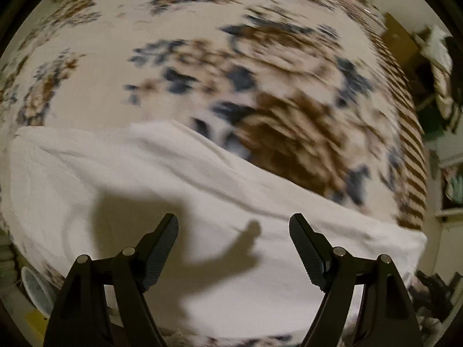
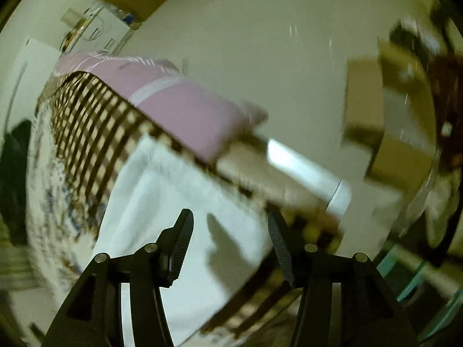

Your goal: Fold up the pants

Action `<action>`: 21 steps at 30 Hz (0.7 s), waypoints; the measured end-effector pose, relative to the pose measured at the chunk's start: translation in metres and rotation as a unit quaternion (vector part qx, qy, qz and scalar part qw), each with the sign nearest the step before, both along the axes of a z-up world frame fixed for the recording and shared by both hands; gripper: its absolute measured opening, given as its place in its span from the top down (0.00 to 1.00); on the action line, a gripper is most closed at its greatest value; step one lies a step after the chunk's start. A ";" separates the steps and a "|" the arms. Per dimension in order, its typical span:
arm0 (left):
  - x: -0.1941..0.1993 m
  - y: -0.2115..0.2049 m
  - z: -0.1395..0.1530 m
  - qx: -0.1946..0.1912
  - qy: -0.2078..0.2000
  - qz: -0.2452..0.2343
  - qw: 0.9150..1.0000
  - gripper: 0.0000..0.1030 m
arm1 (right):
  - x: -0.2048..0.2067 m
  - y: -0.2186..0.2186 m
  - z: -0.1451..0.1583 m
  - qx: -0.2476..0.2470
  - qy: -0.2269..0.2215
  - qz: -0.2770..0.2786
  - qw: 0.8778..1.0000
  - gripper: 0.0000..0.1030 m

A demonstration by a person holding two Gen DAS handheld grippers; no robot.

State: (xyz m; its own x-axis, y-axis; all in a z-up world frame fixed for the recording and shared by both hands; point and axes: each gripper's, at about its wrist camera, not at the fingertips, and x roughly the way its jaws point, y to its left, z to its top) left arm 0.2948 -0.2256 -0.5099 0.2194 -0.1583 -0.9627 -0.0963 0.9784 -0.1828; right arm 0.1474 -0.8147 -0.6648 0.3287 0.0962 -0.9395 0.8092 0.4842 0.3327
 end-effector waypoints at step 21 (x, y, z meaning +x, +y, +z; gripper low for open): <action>0.000 -0.080 -0.097 -0.013 0.104 -0.086 0.991 0.00 | -0.032 0.056 -0.091 0.164 -0.269 -0.074 0.946 0.32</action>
